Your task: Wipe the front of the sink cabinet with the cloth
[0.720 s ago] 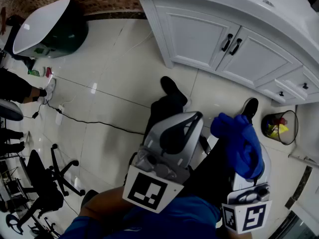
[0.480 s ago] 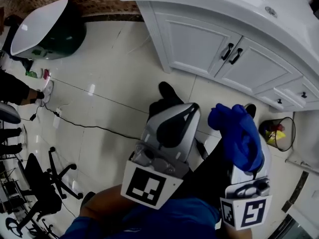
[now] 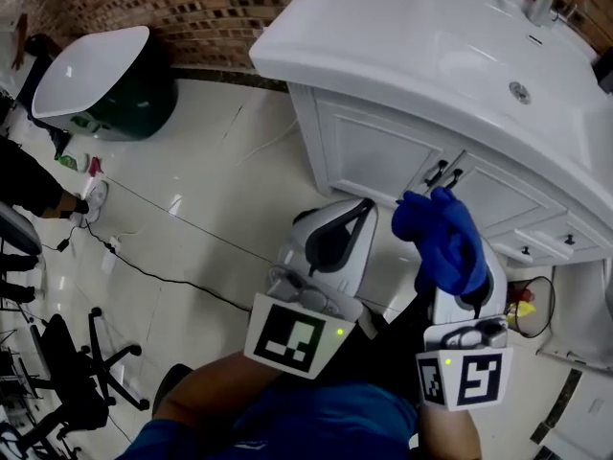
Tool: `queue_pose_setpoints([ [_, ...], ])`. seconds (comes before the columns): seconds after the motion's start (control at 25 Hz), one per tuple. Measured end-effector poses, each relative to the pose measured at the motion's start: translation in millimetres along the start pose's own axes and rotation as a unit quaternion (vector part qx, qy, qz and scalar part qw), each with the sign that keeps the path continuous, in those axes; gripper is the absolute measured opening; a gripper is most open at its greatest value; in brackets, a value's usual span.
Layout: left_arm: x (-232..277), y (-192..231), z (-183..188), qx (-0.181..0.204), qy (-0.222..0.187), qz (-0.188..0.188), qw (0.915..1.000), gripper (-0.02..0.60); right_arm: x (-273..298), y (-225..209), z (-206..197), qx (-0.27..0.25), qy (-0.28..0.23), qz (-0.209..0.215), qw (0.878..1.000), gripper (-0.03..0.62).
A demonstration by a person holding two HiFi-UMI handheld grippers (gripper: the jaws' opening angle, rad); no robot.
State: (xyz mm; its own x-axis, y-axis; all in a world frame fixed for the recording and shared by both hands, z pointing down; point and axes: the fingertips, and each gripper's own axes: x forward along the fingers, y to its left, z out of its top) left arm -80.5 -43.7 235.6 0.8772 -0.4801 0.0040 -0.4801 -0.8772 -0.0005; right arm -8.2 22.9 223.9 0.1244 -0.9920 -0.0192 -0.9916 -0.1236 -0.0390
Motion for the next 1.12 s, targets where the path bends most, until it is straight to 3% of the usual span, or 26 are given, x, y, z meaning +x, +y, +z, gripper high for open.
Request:
queue_pose_setpoints([
  [0.12,22.7,22.2,1.8,-0.005,-0.012,0.016,0.9998,0.002,30.0,-5.3,-2.8,-0.003,0.006,0.008,1.0,0.072],
  [0.4,57.9,96.7,-29.4,-0.011,0.02,0.083,0.9962,0.002,103.9,3.4,-27.5,-0.012,0.029,0.05,0.998,0.072],
  [0.56,59.8,127.9,-43.8,0.006,0.045,0.101,0.9938,0.002,135.4,19.8,-43.0,-0.009,0.047,0.077,0.996,0.072],
  [1.12,56.9,199.7,-48.9,0.004,0.053,0.181,0.9821,0.002,228.0,95.6,-61.9,-0.024,0.048,0.165,0.985,0.074],
])
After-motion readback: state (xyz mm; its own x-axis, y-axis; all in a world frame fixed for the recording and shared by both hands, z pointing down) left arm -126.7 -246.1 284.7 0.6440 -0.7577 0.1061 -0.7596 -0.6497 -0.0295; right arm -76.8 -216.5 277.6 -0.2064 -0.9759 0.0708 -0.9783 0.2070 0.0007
